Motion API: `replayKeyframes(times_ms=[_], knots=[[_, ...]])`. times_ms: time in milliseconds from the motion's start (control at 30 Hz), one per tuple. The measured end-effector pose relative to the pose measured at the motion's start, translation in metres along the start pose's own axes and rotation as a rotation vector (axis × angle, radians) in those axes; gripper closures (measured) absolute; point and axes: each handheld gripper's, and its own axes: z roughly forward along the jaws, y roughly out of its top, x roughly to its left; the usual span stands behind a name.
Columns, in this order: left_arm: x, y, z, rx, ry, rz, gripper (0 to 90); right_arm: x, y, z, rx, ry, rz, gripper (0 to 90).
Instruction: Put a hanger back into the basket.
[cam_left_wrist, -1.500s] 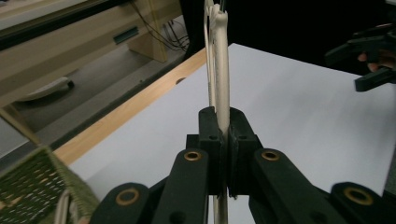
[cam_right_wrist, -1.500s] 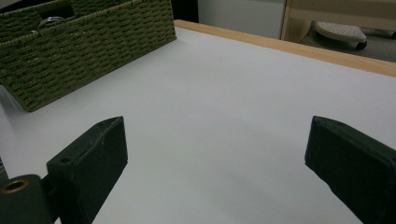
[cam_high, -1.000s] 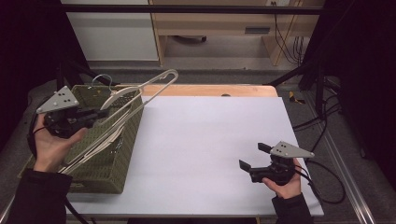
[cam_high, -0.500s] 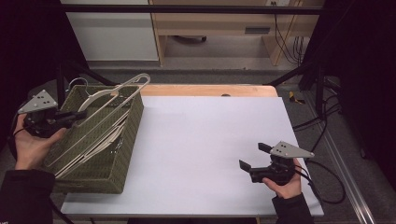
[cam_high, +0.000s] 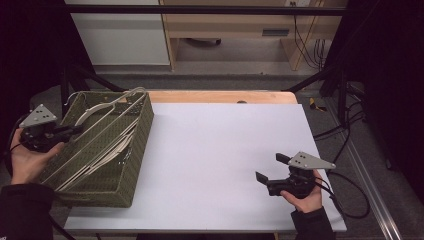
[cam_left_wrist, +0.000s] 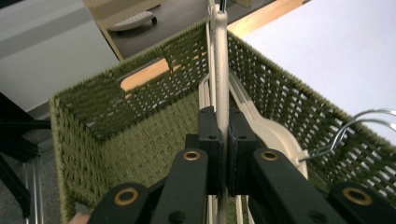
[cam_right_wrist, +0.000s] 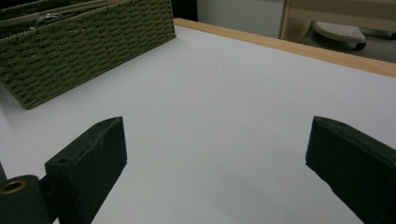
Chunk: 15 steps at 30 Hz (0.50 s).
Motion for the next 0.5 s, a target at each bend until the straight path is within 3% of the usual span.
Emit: replayKeyframes(times_ms=[200, 367, 500], knots=[[-0.005, -0.015, 0.011, 0.057, 0.031, 0.02, 86.7, 0.0, 0.0, 0.001, 0.001, 0.001, -0.009, 6.0], [-0.009, -0.031, 0.024, 0.07, 0.032, 0.009, 86.6, 0.0, -0.001, 0.001, 0.0, 0.0, -0.004, 6.1], [-0.013, -0.042, 0.035, 0.111, 0.039, 0.022, 86.6, 0.0, -0.001, 0.001, 0.0, 0.0, -0.003, 6.3]])
